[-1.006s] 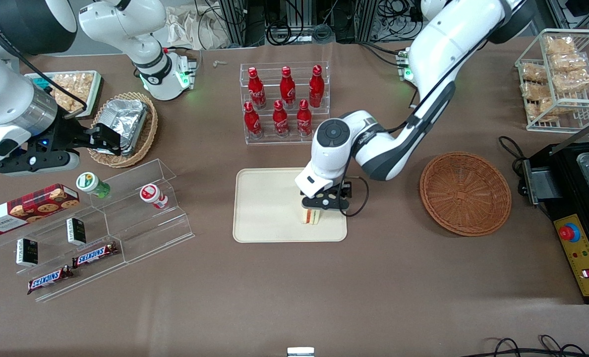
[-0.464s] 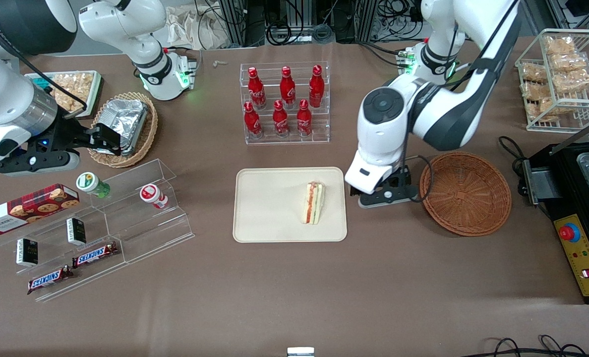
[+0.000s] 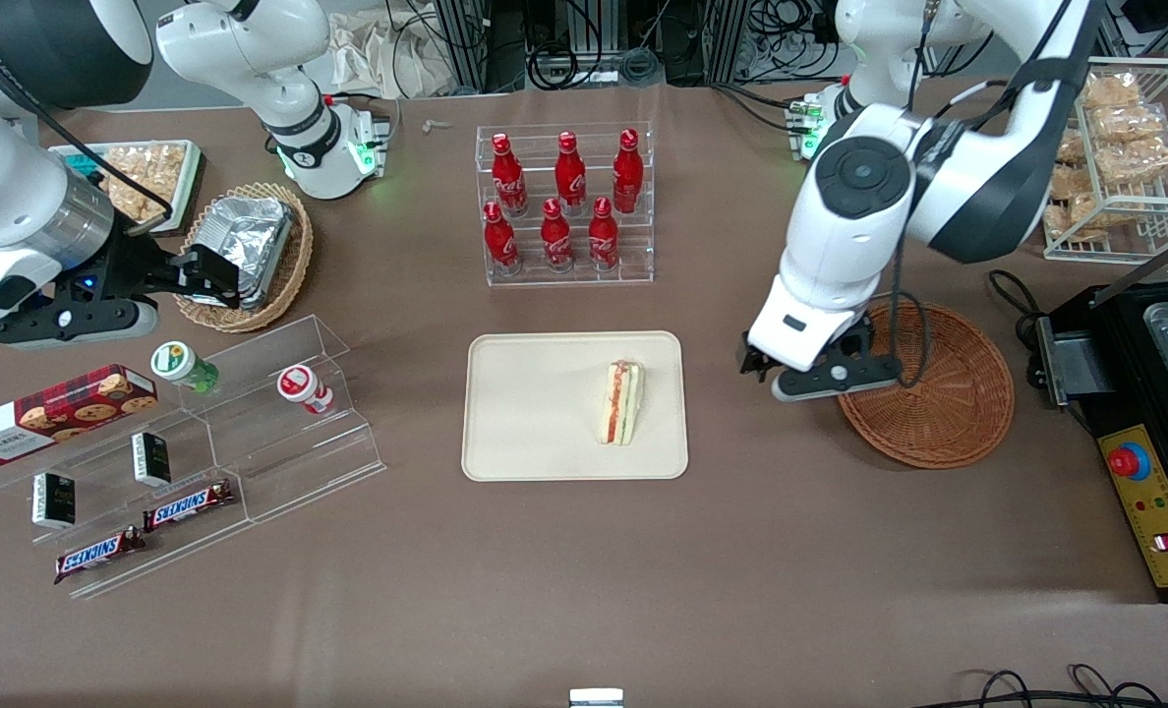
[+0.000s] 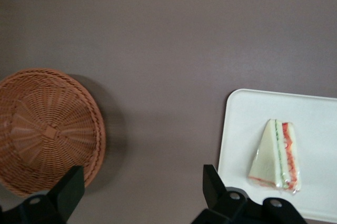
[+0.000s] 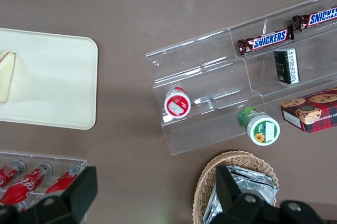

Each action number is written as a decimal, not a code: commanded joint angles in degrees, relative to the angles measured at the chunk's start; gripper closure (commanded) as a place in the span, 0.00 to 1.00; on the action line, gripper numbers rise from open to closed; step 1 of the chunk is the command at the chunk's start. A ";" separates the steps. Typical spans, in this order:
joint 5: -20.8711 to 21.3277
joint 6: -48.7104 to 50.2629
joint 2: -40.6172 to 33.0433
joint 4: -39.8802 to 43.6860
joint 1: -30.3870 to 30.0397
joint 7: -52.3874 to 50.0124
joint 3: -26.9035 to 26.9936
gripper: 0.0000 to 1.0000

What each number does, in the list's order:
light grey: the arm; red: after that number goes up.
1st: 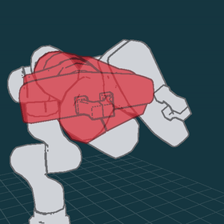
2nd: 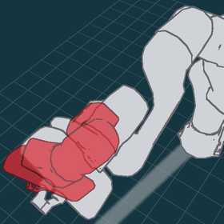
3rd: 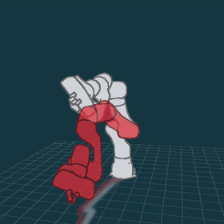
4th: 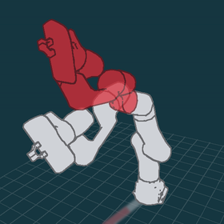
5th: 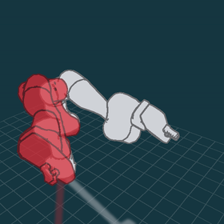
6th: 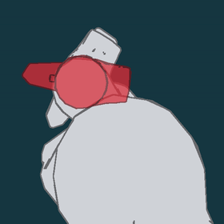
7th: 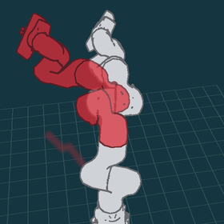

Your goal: Place sandwich from basket to tray

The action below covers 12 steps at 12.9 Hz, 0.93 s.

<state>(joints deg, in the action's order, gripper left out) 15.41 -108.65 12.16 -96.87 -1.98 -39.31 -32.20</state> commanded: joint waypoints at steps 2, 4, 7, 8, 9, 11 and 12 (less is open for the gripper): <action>-5.37 4.13 -4.50 -0.17 0.47 14.04 6.57 0.00; -11.50 6.07 -7.93 -0.07 11.85 25.64 25.94 0.00; -12.86 9.41 -11.27 0.71 16.84 34.37 37.82 0.00; -13.29 10.98 -10.85 3.59 15.10 34.91 37.82 0.00; -13.47 14.83 -9.36 7.88 13.77 35.09 37.82 0.00; -14.00 19.16 -4.62 15.54 13.50 34.92 37.74 0.00; -13.74 19.87 -3.38 16.61 13.50 34.92 37.74 0.00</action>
<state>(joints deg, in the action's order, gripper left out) 2.56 -92.22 3.09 -87.34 11.62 -4.98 5.72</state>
